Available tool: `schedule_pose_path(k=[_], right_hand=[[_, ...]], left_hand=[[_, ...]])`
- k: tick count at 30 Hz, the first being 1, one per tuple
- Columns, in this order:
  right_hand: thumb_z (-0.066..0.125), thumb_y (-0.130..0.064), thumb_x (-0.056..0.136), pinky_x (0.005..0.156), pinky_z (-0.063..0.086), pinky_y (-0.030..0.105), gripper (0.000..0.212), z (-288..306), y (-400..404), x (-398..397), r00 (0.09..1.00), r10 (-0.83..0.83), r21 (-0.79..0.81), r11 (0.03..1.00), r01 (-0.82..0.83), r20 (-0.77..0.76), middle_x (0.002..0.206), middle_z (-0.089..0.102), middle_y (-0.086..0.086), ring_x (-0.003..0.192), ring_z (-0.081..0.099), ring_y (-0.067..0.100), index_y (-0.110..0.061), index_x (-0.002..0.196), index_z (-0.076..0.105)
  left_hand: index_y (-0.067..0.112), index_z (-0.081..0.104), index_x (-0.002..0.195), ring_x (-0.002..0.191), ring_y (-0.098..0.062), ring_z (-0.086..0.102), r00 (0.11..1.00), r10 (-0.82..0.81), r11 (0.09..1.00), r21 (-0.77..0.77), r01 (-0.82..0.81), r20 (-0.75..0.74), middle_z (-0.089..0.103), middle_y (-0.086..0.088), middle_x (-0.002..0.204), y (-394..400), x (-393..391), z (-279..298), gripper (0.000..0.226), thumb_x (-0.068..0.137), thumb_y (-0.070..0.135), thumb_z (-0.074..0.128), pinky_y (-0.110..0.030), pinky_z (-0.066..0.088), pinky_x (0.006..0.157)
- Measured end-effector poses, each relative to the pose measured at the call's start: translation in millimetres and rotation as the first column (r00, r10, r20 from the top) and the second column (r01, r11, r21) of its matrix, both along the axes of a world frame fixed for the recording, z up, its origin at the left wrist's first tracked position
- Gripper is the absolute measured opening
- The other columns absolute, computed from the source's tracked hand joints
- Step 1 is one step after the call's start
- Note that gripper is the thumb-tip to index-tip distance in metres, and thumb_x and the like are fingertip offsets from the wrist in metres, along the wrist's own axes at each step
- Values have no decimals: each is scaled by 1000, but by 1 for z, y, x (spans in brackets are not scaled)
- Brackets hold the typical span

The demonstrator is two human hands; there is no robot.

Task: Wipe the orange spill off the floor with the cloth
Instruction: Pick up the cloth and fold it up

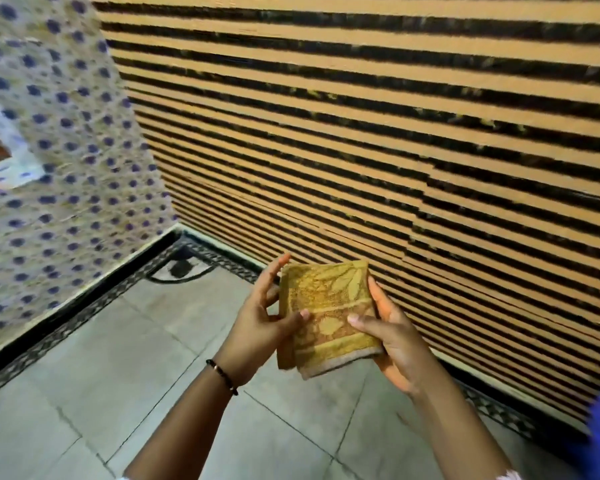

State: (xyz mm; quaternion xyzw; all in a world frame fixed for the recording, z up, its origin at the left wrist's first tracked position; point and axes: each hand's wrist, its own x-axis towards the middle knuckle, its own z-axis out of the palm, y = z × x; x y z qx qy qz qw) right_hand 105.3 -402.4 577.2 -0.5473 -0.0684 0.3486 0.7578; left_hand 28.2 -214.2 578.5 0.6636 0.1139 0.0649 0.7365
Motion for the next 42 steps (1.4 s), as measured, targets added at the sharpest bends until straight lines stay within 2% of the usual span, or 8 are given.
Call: schedule_pose_path(k=[6,14,19,22,26,29,33,42], right_hand=[[57,14,79,79,55,33,84,-18,-143,-27,966,-259,-90,962,258,-8,109,70,-1,102,65,20,-28,146,28],[62,12,78,68,55,27,61,-31,-341,-94,768,-618,-149,754,640,167,111,68,12,91,69,17,-23,127,53],[65,9,79,88,52,39,77,-35,-438,-123,674,-693,-140,663,735,255,120,64,12,108,61,20,-40,135,46],[68,-3,79,96,48,37,51,-40,-483,-130,638,-711,-185,613,768,296,124,64,4,116,56,17,-35,118,65],[63,-1,85,63,48,16,31,-45,-534,-122,567,-774,-253,510,822,281,106,69,5,85,62,9,-27,101,71],[63,3,84,57,46,14,34,-59,-576,-102,566,-778,-310,486,817,274,97,65,4,77,59,7,-25,102,70],[65,5,74,73,48,31,42,-87,-637,-55,618,-762,-369,527,765,194,93,62,10,82,57,18,-25,103,70],[60,0,55,75,57,36,59,-183,-759,43,697,-717,-513,592,622,19,107,68,9,89,66,15,-21,110,63]], left_hand=[[52,28,136,99,-31,66,911,-410,911,23,411,-48,39,9,140,-123,4,-10,88,68,17,72,-45,58,73],[44,22,144,95,-30,68,763,-645,764,-12,645,-56,43,7,137,-319,-4,-35,93,81,-10,64,-48,58,68],[45,26,141,95,-26,68,661,-748,660,38,750,-58,44,14,135,-422,5,-42,89,82,-8,65,-44,59,68],[40,23,144,95,-19,68,605,-793,603,54,796,-75,42,18,136,-472,18,-48,87,83,-5,65,-39,59,66],[39,27,144,110,-15,62,541,-838,537,71,841,-66,44,14,140,-530,46,-61,87,81,-3,69,-29,56,68],[37,29,144,115,-18,58,528,-846,523,81,849,-75,45,13,140,-573,73,-81,86,79,0,71,-24,54,68],[43,30,140,112,-23,61,528,-846,525,48,849,-81,43,15,143,-630,113,-118,83,80,5,72,-25,54,69],[40,30,141,121,-35,54,597,-737,612,61,788,-317,44,10,145,-746,182,-225,96,60,48,82,-53,50,91]])
